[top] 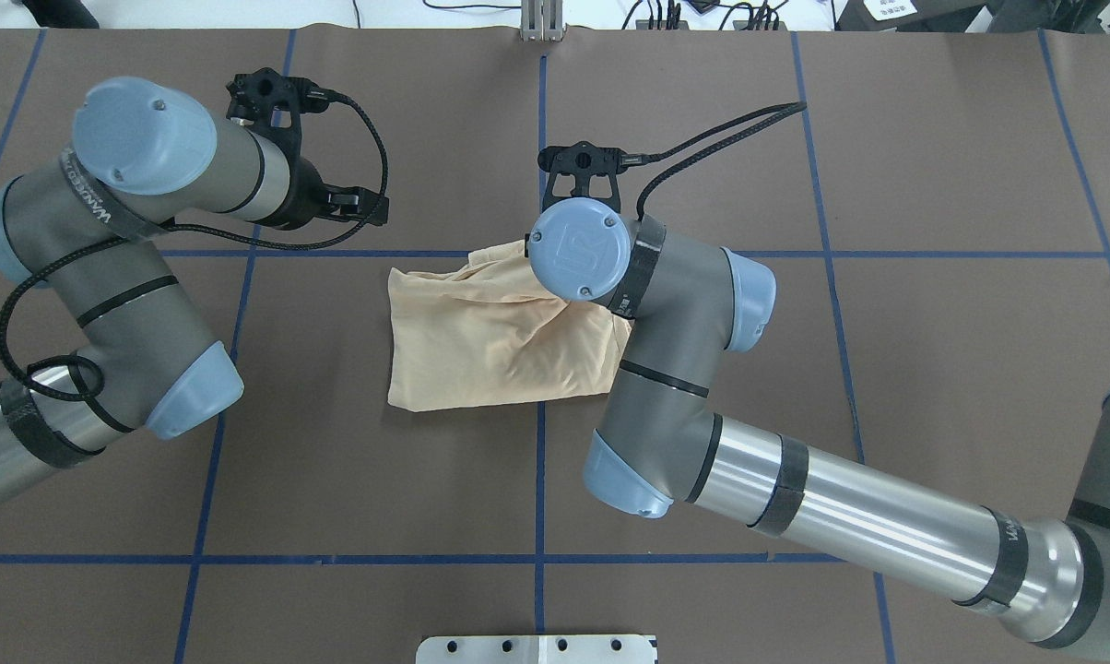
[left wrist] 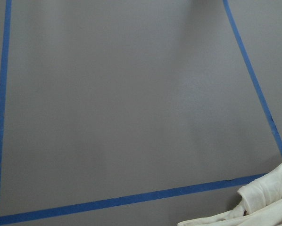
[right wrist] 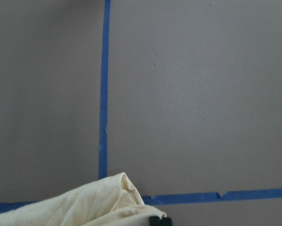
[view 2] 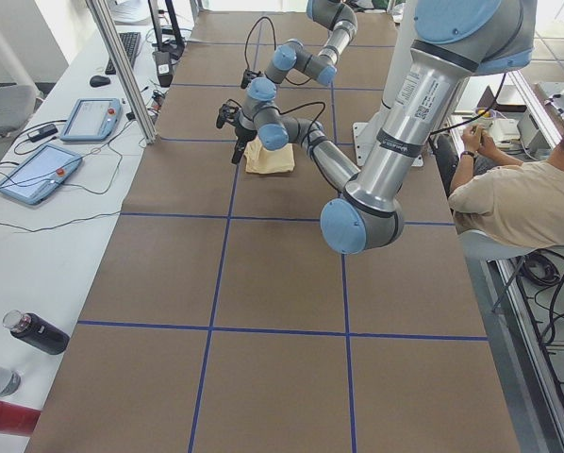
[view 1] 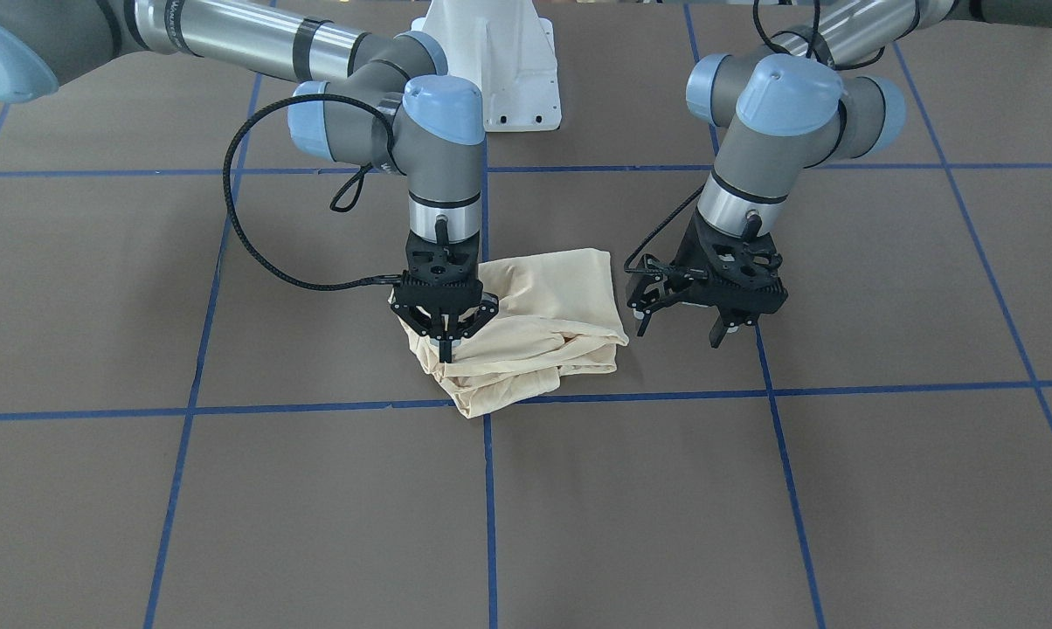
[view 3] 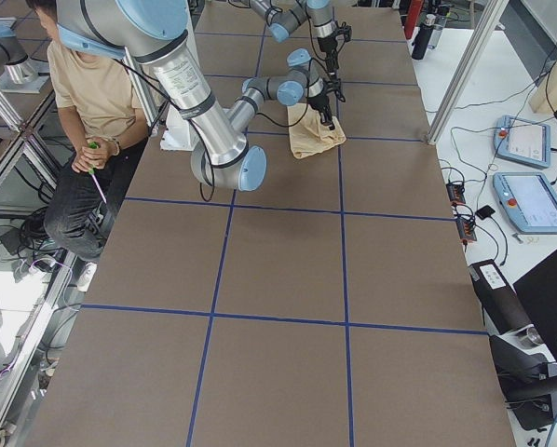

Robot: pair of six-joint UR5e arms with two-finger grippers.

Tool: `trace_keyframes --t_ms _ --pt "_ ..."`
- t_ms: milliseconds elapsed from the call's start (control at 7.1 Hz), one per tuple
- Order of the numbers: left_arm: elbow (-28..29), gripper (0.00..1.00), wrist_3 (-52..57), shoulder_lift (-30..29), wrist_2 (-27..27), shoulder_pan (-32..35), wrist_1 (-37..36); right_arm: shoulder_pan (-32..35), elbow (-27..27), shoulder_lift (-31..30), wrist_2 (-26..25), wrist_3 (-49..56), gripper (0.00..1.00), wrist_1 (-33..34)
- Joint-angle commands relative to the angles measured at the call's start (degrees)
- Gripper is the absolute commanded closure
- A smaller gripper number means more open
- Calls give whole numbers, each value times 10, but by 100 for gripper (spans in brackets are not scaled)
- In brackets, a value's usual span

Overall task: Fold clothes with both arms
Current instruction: 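Release the shirt and raise both grippers above the folded bundle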

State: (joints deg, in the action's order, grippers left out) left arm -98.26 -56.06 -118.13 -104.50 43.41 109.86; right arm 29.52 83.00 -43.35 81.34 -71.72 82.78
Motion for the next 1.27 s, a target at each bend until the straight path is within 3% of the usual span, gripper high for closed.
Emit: trace_keyframes --t_ms 0,141,423,845,986,1127 --pt "-1 0 0 0 0 -1 0 9 -98 24 -14 6 100 -86" --pt "-3 0 0 0 0 -1 0 10 -134 39 -17 2 66 -114" --pt "-4 0 0 1 0 0 0 15 -136 45 -15 4 1 -114" --pt "-28 0 4 6 -7 0 -4 65 -132 77 106 10 0 -95" --pt "-52 0 15 24 -44 13 -10 91 -108 72 165 40 0 -55" --pt "-96 0 56 59 -55 25 -29 115 -48 48 196 69 0 7"
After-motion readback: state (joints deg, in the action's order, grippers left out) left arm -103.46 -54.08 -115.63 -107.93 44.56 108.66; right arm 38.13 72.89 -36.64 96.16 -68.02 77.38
